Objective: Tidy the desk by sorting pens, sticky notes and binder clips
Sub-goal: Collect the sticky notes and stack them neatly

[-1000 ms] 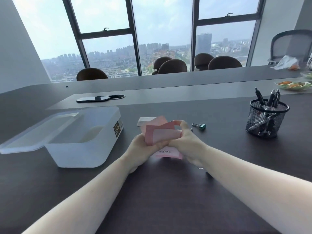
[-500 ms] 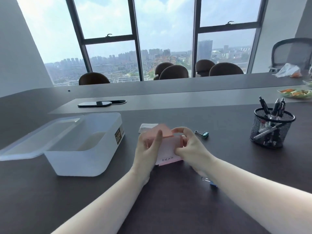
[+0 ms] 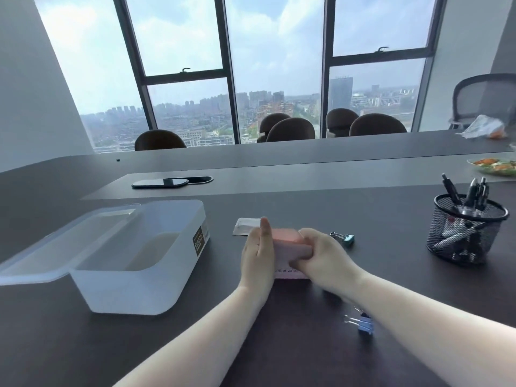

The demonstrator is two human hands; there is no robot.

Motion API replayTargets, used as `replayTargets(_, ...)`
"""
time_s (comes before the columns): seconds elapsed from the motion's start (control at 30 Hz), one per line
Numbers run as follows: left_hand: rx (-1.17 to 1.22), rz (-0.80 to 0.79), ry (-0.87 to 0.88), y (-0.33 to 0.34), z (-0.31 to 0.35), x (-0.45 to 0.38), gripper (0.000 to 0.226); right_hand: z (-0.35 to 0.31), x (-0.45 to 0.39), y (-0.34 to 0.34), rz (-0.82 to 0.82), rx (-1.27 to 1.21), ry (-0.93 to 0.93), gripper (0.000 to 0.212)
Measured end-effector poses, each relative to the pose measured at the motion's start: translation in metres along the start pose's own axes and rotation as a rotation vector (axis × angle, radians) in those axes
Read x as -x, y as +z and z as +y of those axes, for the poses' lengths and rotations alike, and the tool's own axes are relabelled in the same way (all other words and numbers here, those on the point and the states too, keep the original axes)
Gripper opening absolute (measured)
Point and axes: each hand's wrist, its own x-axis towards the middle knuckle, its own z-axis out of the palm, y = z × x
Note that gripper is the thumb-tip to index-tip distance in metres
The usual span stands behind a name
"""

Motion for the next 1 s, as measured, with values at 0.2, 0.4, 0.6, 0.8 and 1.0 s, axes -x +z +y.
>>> replayTargets(0.2, -0.503, 0.148, -0.081, -0.024, -0.018, -0.068, 0.023, 0.002, -0.010, -0.008, -0.022, 0.107, 0.025, 0.008)
replayTargets(0.4, -0.994, 0.086, -0.169, -0.029, -0.021, -0.125, 0.053, 0.005, -0.019, -0.013, -0.065, 0.081, 0.060, 0.009)
replayTargets(0.6, -1.115, 0.005, -0.290, -0.017, -0.026, -0.147, 0.063, 0.004, -0.028, -0.019, -0.110, 0.061, 0.096, 0.015)
replayTargets(0.8, -0.950, -0.010, -0.182, -0.013, -0.027, -0.143, 0.023, 0.003, -0.034, -0.019, -0.109, 0.057, 0.132, 0.021)
replayTargets(1.0, -0.408, -0.103, -0.004, -0.016, -0.024, -0.116, 0.021, 0.003, -0.031, -0.021, -0.134, -0.021, 0.164, 0.015)
